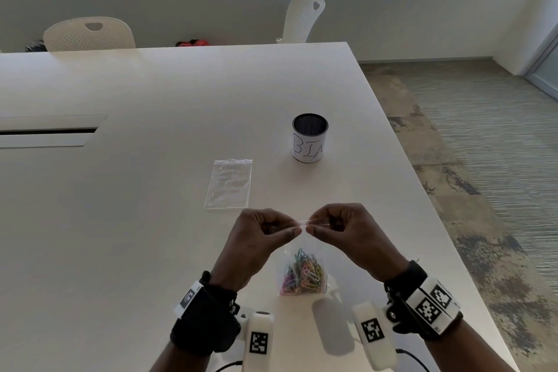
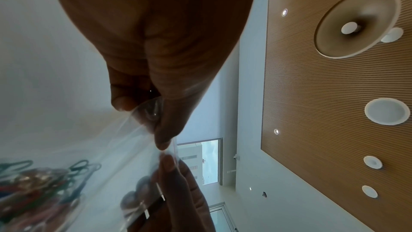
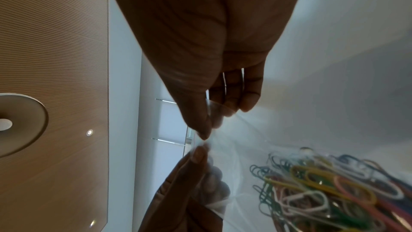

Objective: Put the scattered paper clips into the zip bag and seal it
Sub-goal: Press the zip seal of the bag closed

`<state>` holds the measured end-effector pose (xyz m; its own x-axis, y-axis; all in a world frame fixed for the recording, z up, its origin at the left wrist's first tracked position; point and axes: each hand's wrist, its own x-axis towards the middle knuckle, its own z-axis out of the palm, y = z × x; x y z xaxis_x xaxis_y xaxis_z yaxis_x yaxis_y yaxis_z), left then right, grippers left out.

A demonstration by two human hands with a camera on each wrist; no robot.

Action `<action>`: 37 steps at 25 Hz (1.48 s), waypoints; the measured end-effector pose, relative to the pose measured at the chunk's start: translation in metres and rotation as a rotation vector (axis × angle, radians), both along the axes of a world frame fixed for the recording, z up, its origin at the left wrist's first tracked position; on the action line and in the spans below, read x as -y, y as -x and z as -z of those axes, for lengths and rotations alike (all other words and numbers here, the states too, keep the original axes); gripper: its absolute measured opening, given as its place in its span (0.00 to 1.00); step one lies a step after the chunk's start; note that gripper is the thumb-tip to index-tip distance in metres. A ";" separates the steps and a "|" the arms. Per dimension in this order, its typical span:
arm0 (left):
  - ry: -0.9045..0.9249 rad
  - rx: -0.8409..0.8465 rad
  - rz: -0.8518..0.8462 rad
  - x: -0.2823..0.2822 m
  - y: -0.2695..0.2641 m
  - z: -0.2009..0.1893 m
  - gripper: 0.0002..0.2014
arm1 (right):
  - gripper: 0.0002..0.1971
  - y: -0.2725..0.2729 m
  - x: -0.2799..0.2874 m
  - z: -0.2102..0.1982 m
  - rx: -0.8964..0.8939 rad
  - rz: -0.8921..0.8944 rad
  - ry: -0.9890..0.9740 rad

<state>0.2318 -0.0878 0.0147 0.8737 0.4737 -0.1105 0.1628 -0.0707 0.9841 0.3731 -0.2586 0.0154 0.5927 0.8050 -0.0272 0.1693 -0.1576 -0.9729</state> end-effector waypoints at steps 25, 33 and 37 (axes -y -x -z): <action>-0.368 0.166 0.023 0.007 -0.003 0.020 0.02 | 0.04 0.007 -0.006 0.025 0.263 0.017 -0.141; -0.407 0.150 -0.104 -0.005 0.017 0.018 0.07 | 0.03 -0.001 0.013 0.015 0.091 0.094 -0.146; -0.486 0.164 -0.094 -0.005 0.017 0.009 0.05 | 0.08 0.003 0.012 0.012 0.230 0.155 -0.038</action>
<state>0.2152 -0.0832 0.0052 0.8125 0.5135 0.2759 0.0372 -0.5180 0.8546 0.3702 -0.2702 0.0036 0.6958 0.7022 0.1507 0.3630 -0.1628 -0.9175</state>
